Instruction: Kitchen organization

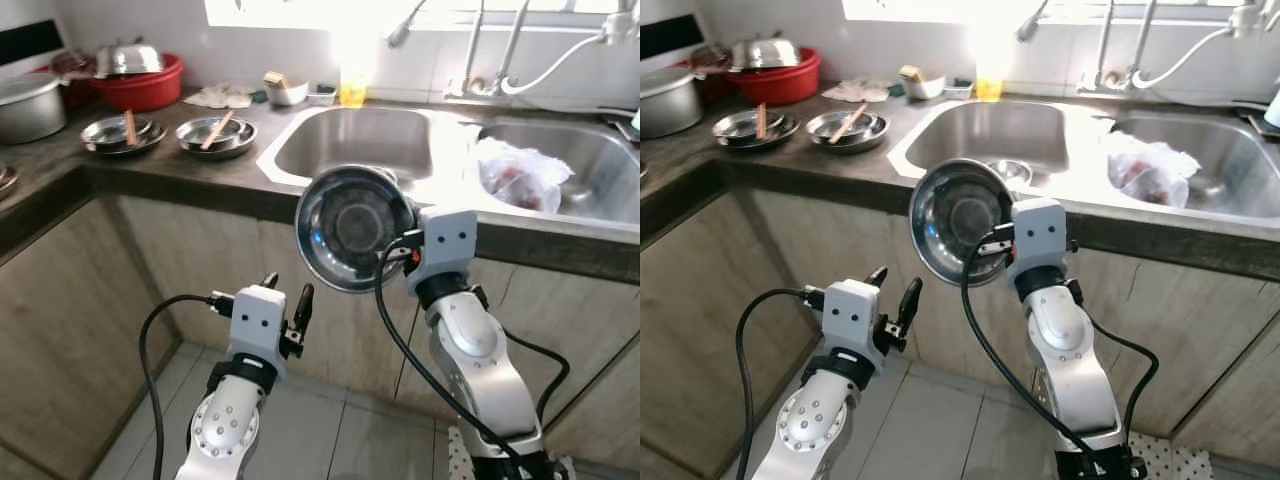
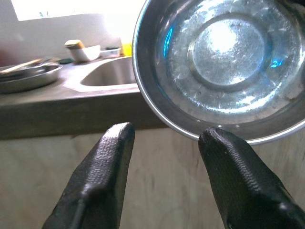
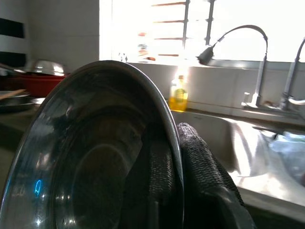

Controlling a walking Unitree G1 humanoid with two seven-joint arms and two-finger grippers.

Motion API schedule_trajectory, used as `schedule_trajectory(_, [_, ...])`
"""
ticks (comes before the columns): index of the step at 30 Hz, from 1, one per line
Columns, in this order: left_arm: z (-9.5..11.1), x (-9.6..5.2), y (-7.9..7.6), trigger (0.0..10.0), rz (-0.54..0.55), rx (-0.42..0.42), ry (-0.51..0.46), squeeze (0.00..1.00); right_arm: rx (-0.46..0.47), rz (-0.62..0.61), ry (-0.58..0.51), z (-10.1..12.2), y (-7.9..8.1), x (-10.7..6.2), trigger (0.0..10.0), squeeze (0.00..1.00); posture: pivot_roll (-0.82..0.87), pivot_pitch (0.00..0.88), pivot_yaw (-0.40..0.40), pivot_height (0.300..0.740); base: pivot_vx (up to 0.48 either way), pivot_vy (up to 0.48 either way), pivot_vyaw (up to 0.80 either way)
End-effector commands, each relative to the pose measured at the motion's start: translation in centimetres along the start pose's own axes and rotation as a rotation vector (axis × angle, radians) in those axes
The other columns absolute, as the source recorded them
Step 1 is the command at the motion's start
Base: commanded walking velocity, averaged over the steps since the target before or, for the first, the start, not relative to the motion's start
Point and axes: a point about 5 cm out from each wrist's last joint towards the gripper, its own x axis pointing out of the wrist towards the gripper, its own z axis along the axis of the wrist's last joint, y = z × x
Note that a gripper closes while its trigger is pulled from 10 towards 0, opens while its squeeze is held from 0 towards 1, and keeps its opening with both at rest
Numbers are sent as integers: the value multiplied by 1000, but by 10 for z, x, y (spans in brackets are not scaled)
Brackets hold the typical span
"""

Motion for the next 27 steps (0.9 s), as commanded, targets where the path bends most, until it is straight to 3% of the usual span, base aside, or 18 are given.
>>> schedule_trajectory(1, [2, 0, -4, 10000, -13, -7, -3, 0, 0, -14, -29, 6, -4, 2, 10000, 0, 78, 50, -7, 740, 480, 0, 0])
schedule_trajectory(16, [1, -1, -4, 10000, -17, -7, -3, 0, -2, -16, -46, 9, -6, 7, 10000, 0, 78, 40, -8, 740, 480, 0, 0])
schedule_trajectory(27, [1, 0, -4, 10000, -17, -4, -2, 0, -9, -54, -58, 14, -18, 16, 10000, 0, 82, 41, -9, 740, 472, 0, 0])
